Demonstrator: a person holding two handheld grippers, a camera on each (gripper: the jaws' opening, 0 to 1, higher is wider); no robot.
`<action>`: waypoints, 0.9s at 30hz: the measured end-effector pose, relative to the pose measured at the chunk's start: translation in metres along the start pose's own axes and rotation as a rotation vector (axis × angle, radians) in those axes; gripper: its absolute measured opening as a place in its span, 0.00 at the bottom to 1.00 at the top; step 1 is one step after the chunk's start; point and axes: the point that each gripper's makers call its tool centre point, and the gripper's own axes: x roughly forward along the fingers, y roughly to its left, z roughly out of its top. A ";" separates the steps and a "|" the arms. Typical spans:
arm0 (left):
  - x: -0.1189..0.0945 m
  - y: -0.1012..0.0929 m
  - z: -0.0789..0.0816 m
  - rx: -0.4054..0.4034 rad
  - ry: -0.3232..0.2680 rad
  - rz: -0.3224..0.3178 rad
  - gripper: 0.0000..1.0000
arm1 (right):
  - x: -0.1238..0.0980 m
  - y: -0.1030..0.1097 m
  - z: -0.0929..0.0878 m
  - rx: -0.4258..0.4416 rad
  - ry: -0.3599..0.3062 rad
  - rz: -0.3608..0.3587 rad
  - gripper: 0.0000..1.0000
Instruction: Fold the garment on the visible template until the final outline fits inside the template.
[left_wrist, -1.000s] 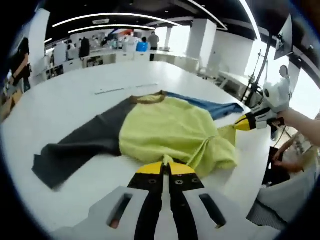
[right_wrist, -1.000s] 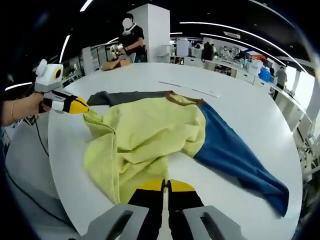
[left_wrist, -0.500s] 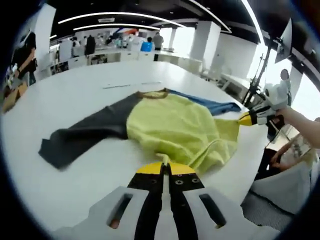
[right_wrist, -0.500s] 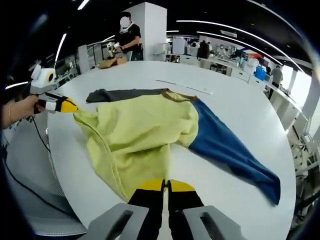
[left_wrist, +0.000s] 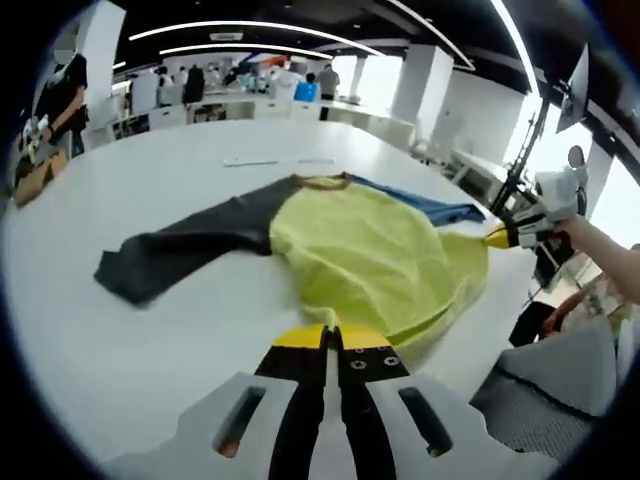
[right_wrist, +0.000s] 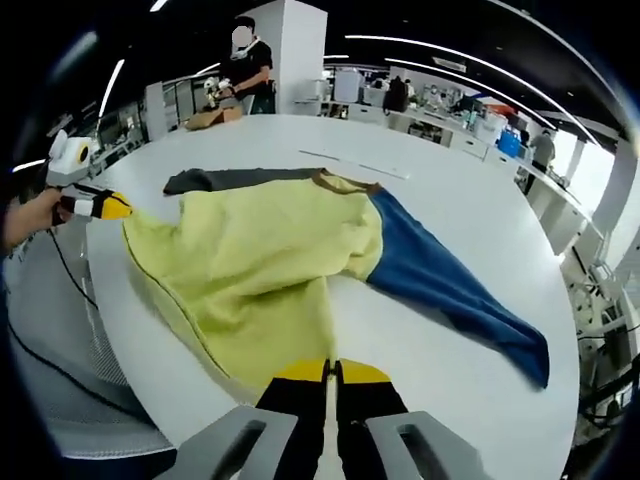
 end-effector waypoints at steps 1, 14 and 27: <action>-0.001 0.001 -0.002 -0.002 0.004 0.003 0.00 | -0.001 -0.002 -0.002 0.016 0.004 -0.007 0.00; -0.011 -0.006 -0.015 -0.040 0.026 0.000 0.00 | -0.017 -0.007 -0.008 0.073 -0.008 -0.038 0.00; -0.023 -0.013 -0.033 -0.085 0.056 -0.001 0.00 | -0.035 -0.003 -0.023 0.128 0.007 -0.061 0.00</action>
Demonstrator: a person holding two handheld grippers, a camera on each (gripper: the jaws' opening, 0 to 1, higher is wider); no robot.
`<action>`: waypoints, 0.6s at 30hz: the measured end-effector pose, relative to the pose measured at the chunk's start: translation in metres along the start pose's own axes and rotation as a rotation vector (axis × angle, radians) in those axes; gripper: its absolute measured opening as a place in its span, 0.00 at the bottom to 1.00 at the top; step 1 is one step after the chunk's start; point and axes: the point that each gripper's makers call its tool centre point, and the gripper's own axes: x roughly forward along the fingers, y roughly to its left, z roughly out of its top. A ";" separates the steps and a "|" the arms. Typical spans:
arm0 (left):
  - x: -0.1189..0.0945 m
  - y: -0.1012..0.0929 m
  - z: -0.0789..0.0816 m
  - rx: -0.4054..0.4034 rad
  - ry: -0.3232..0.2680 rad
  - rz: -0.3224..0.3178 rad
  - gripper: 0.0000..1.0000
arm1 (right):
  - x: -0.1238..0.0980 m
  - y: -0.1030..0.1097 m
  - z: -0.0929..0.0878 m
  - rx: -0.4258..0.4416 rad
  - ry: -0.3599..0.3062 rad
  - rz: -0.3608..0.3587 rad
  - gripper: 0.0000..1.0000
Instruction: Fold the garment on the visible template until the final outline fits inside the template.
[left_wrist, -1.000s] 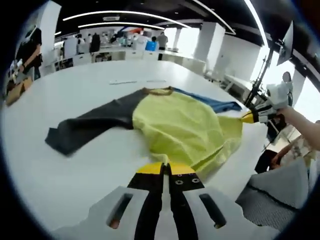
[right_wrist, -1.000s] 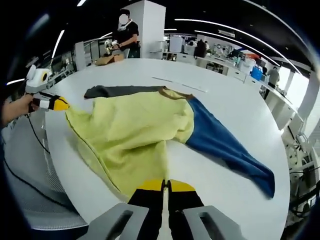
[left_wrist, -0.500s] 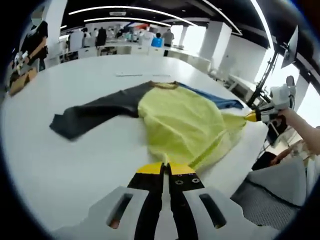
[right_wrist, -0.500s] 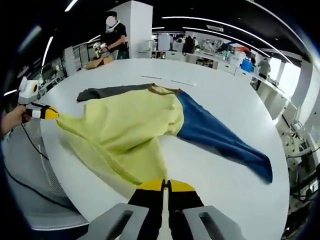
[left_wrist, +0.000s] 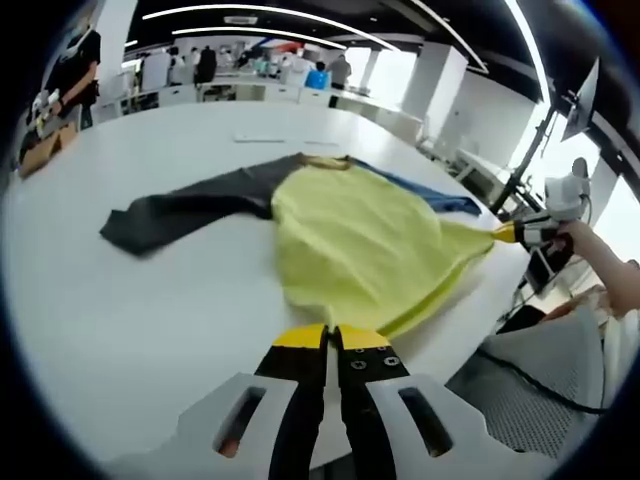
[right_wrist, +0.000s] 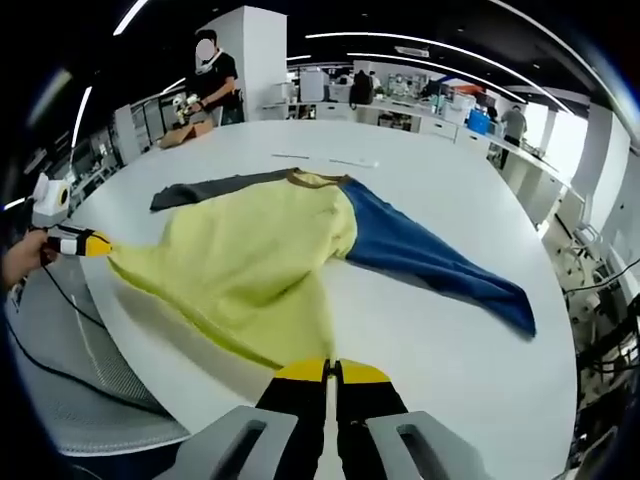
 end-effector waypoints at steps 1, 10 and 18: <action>0.000 0.000 -0.003 -0.004 0.006 0.001 0.00 | 0.000 0.000 -0.002 0.002 0.005 -0.001 0.00; -0.004 -0.004 -0.021 -0.027 0.036 0.004 0.00 | -0.003 0.001 -0.018 0.057 -0.009 -0.031 0.00; -0.006 -0.004 -0.034 0.006 0.071 0.017 0.00 | -0.007 0.004 -0.032 0.105 -0.009 -0.049 0.00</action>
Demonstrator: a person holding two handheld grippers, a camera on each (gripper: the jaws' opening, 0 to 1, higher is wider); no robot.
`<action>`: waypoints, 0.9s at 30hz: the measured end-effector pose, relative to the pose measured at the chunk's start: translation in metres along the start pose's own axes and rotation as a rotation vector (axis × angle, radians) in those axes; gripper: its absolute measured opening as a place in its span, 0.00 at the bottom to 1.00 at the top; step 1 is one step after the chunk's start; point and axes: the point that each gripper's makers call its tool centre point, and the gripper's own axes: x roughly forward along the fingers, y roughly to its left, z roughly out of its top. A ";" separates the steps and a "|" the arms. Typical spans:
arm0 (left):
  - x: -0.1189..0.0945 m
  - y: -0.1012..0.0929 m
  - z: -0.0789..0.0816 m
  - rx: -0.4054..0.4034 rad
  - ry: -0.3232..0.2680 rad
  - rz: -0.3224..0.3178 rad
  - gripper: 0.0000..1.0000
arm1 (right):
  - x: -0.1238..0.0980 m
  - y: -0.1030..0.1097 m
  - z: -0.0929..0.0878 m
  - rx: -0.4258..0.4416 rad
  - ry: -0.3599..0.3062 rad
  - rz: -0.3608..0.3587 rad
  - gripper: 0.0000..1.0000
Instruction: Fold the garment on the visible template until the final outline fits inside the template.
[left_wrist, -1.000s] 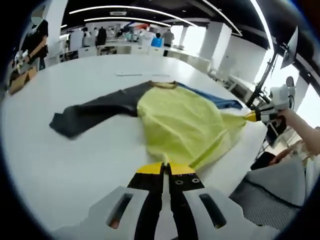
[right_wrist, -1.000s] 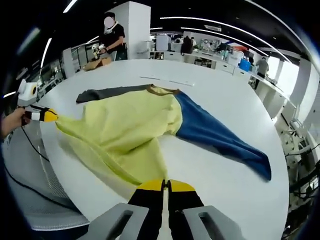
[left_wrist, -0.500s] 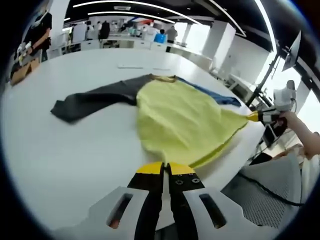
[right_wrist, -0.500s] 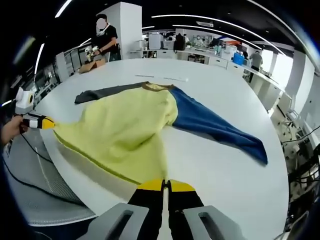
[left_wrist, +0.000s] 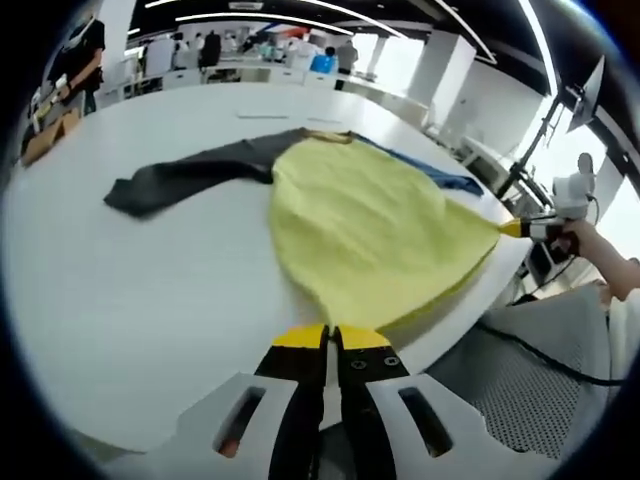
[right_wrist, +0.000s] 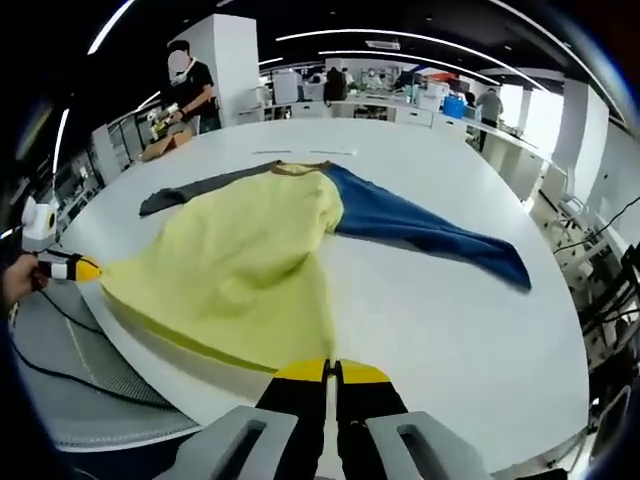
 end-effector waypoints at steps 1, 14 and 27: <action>0.000 0.000 -0.001 0.006 0.004 0.000 0.00 | -0.001 0.000 0.000 0.000 -0.003 -0.001 0.00; 0.000 -0.003 -0.009 0.014 0.027 0.009 0.00 | -0.011 0.002 -0.006 -0.014 -0.014 -0.050 0.00; -0.001 -0.004 -0.021 0.085 0.068 0.030 0.00 | -0.010 0.001 -0.032 0.069 0.048 -0.080 0.00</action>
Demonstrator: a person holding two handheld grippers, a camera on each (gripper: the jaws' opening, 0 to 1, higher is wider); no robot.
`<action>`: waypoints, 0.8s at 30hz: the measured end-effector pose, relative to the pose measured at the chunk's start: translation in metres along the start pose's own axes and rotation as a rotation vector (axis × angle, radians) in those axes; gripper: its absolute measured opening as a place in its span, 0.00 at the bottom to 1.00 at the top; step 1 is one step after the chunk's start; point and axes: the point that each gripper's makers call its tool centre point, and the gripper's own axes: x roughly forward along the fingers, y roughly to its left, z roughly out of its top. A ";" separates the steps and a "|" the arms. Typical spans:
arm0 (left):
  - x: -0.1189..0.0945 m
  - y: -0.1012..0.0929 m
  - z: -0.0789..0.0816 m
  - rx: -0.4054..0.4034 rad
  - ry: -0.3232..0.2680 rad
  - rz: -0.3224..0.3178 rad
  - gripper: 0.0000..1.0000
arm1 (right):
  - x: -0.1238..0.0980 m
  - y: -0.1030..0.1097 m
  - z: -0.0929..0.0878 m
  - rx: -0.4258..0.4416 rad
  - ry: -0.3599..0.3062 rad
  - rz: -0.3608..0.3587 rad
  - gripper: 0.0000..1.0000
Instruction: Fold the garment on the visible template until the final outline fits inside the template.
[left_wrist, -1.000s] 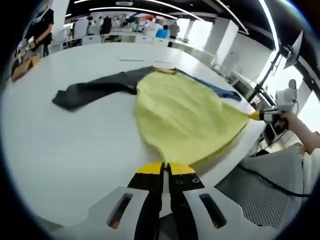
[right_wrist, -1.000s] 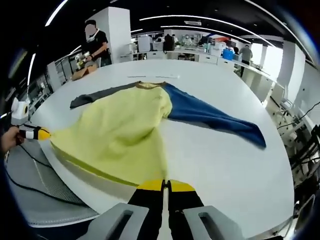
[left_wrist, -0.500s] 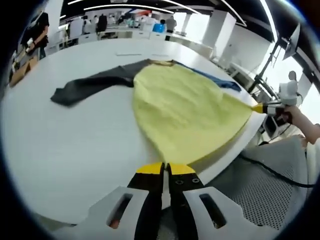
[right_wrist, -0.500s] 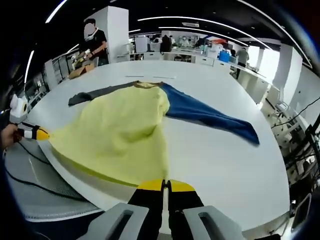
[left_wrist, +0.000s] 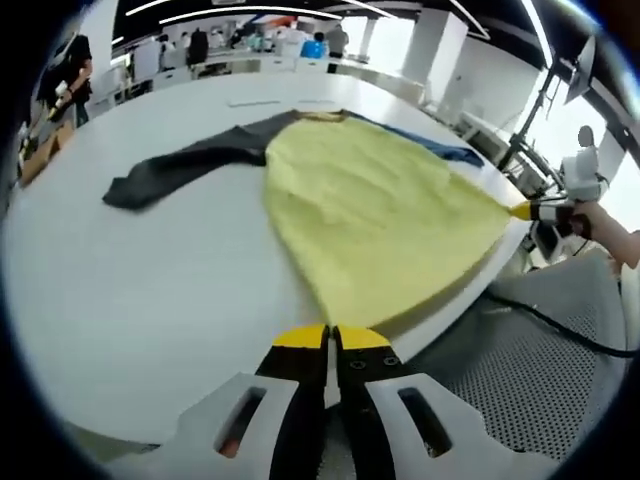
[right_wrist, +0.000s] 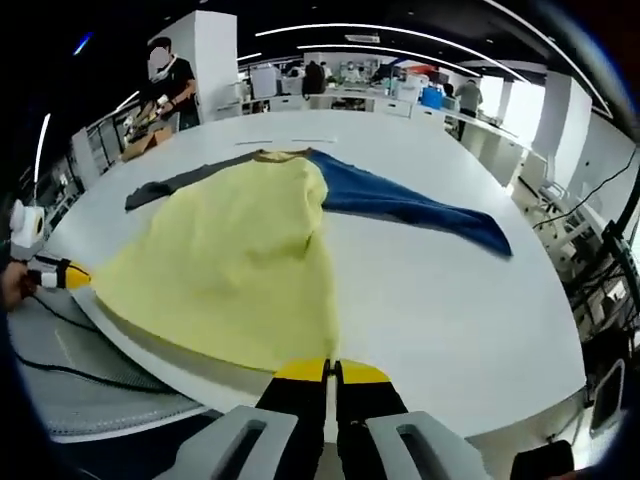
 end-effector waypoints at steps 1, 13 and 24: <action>0.000 0.000 -0.001 0.007 0.003 0.004 0.00 | 0.001 0.001 -0.003 0.007 0.005 0.003 0.00; 0.003 0.003 -0.012 0.028 0.060 0.023 0.00 | 0.012 -0.003 -0.027 0.035 0.051 -0.006 0.00; 0.005 0.009 -0.026 -0.089 0.112 0.022 0.00 | 0.008 -0.025 -0.022 0.042 0.030 -0.028 0.00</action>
